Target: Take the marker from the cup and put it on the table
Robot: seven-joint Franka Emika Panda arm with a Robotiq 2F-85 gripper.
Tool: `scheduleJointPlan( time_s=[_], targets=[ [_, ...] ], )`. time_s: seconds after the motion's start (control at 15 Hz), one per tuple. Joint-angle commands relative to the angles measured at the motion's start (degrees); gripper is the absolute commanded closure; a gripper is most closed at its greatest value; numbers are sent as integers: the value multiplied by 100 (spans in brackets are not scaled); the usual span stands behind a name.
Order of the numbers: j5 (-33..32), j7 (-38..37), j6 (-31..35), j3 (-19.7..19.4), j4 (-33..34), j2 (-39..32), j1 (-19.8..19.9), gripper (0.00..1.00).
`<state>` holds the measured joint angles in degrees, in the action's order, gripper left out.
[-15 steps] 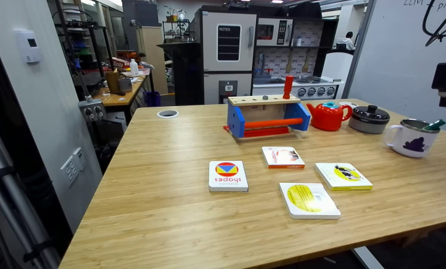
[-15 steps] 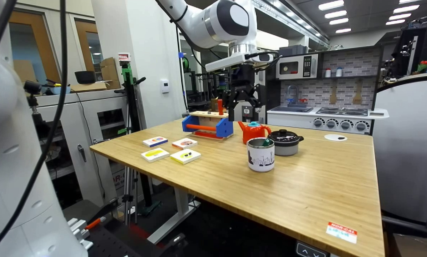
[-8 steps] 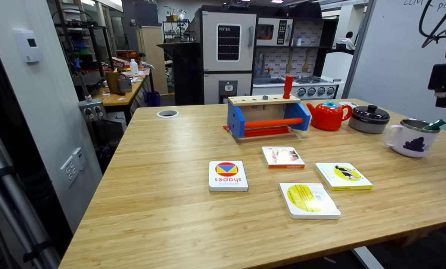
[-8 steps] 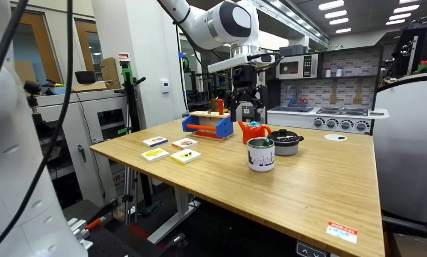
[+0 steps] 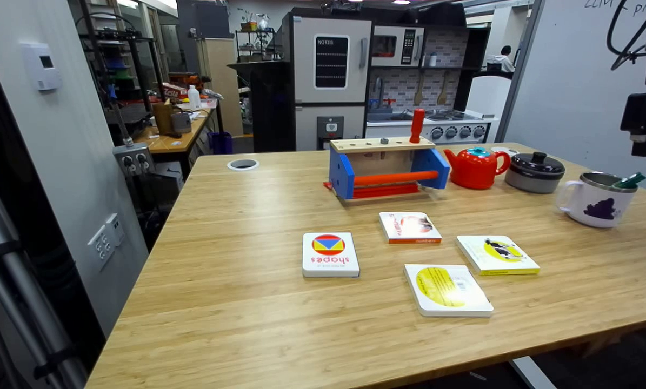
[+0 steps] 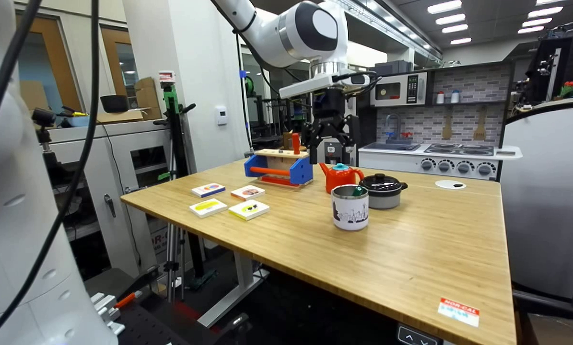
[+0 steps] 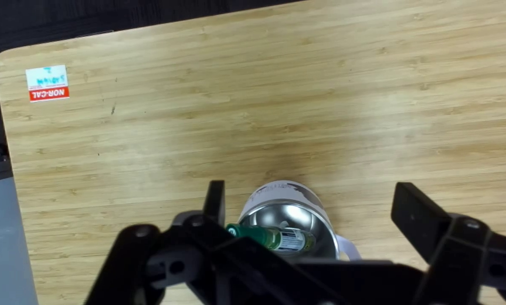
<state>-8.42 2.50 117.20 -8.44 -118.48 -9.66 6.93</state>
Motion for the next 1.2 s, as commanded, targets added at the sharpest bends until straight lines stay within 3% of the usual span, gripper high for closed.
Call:
scheduleJointPlan(
  time_s=[0.0, 1.13],
  targets=[
    [60, -13, -63, -16, 259, -231, 98, 0],
    [279, 1, -214, -41, 1171, -1285, 295, 0]
  ],
)
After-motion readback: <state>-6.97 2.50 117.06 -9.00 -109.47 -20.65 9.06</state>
